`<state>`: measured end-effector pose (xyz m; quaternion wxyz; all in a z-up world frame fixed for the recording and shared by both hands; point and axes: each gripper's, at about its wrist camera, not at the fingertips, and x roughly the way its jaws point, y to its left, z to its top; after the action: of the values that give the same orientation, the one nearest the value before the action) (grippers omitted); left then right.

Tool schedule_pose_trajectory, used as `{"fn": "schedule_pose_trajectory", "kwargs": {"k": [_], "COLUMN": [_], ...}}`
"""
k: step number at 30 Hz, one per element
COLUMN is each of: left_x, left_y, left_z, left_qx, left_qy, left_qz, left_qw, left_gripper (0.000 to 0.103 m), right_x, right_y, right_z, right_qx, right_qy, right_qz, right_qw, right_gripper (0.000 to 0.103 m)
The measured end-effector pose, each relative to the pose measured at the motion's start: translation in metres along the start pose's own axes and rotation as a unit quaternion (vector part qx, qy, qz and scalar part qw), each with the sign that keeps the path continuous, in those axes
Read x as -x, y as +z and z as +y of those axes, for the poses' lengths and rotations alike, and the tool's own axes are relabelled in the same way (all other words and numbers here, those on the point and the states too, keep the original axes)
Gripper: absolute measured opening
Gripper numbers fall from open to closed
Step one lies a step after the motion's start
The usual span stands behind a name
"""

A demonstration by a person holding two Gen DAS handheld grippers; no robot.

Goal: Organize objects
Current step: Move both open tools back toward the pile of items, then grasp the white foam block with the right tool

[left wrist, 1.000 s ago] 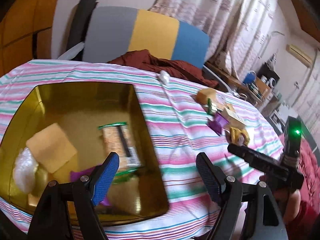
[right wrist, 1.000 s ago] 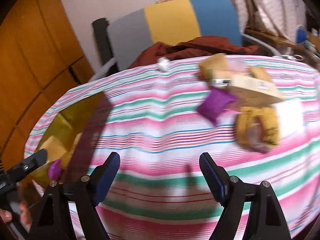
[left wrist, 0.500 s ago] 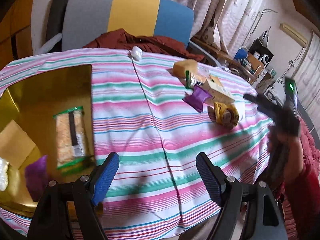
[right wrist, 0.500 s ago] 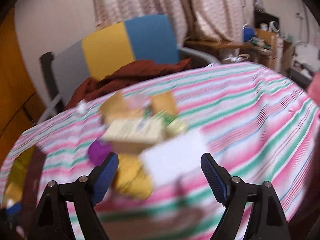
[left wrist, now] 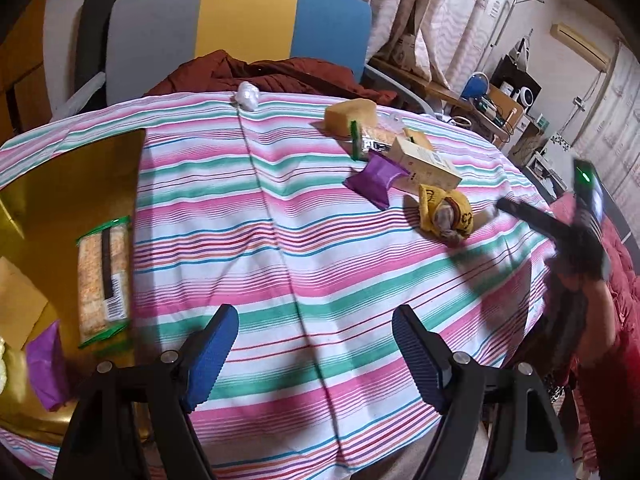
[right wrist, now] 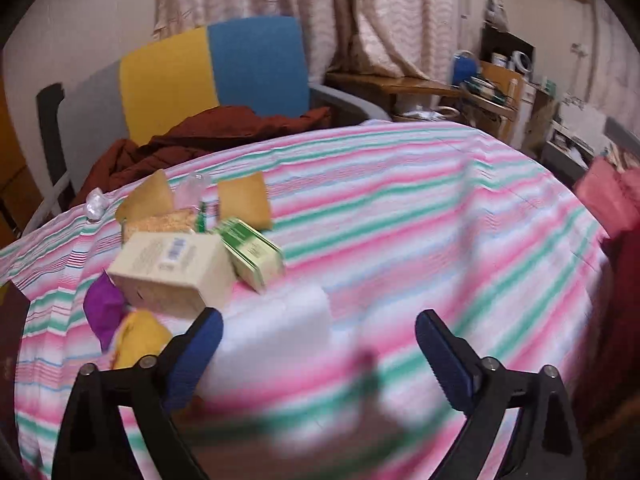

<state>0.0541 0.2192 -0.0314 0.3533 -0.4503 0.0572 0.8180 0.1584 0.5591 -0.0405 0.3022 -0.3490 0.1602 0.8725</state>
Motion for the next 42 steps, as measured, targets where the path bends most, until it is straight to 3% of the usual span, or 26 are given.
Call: {"fn": "schedule_pose_trajectory", "kwargs": {"k": [7, 13, 17, 20, 24, 27, 30, 32, 37, 42], "left_x": [-0.013, -0.016, -0.018, -0.018, -0.019, -0.025, -0.029, -0.03, -0.038, -0.045], "left_y": [0.004, 0.003, 0.001, 0.003, 0.008, 0.014, 0.02, 0.024, 0.032, 0.03], "left_z": [-0.02, -0.03, -0.033, -0.035, -0.037, -0.043, -0.051, -0.057, -0.065, -0.072], "left_qx": [-0.018, -0.034, -0.037, -0.037, -0.039, -0.042, -0.052, -0.061, -0.059, -0.055], "left_qy": [-0.01, -0.011, -0.01, -0.009, -0.01, -0.013, -0.018, -0.017, -0.024, -0.029], "left_qz": [0.012, 0.014, 0.02, 0.019, 0.016, 0.021, 0.021, 0.017, 0.015, 0.024], "left_qw": [0.9997, 0.9993, 0.9991, 0.9991, 0.9991, 0.9988, 0.9983, 0.9978, 0.9978, 0.9978], "left_gripper": [0.081, 0.081, 0.081, 0.081, 0.081, 0.081, 0.081, 0.081, 0.081, 0.081], "right_x": [0.017, 0.02, 0.012, -0.003, -0.025, -0.028, -0.028, -0.03, -0.024, -0.022], "right_y": [-0.036, -0.037, -0.032, -0.032, -0.035, -0.033, -0.027, -0.022, -0.023, -0.013], "right_z": [-0.029, -0.03, -0.01, 0.008, 0.015, 0.017, 0.019, 0.007, -0.024, -0.002], "right_qx": [-0.02, -0.058, -0.033, 0.015, 0.039, 0.042, 0.065, 0.059, -0.044, -0.049], "right_qy": [0.012, 0.045, 0.065, 0.09, 0.081, 0.084, 0.026, 0.001, 0.035, 0.036], "right_qz": [0.029, 0.037, 0.032, 0.054, 0.077, 0.052, 0.019, 0.021, 0.055, 0.043], "right_qw": [0.999, 0.997, 0.997, 0.994, 0.993, 0.994, 0.997, 0.998, 0.997, 0.997], "right_gripper": [0.101, 0.103, 0.103, 0.103, 0.103, 0.103, 0.103, 0.103, 0.103, 0.103]}}
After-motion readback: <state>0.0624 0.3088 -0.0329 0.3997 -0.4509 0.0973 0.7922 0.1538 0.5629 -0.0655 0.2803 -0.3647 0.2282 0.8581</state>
